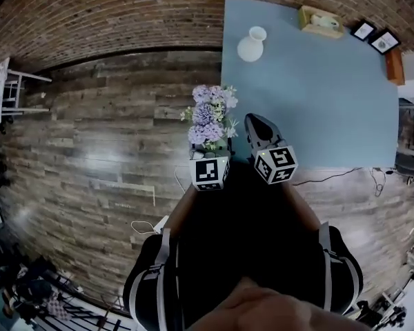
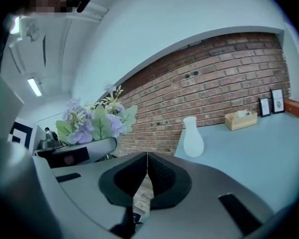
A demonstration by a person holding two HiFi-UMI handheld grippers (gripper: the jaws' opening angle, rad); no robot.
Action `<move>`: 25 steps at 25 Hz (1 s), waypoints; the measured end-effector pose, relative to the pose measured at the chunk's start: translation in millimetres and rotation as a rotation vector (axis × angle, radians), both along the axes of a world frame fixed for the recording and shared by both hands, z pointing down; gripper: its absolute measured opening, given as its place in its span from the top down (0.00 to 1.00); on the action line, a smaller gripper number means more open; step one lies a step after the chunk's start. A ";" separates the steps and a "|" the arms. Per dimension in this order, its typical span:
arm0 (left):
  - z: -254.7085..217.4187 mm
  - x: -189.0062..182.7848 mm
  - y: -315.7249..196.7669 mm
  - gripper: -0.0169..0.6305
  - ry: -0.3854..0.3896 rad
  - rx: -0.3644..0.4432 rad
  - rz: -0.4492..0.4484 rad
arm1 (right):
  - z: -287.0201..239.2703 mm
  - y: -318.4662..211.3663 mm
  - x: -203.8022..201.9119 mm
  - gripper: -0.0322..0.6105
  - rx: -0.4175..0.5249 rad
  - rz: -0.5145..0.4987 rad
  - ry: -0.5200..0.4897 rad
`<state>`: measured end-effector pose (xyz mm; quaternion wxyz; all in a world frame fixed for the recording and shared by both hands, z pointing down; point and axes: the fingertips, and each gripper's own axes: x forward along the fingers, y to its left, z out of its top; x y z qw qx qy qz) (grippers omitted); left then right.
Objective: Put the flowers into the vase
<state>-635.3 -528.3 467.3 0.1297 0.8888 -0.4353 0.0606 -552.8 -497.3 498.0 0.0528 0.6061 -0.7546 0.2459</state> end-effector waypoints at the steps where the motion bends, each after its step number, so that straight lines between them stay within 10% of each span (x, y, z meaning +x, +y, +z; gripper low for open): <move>1: 0.2 6.4 -3.4 0.72 0.004 -0.004 0.042 | -0.4 1.2 4.0 0.92 -0.007 0.038 0.007; 10: 3.8 57.6 -20.1 0.72 0.028 -0.026 0.247 | 5.9 17.5 43.1 0.92 -0.049 0.267 0.017; 25: -82.4 155.5 -137.5 0.72 0.029 0.253 0.224 | 23.8 5.5 112.3 0.92 -0.020 0.267 -0.082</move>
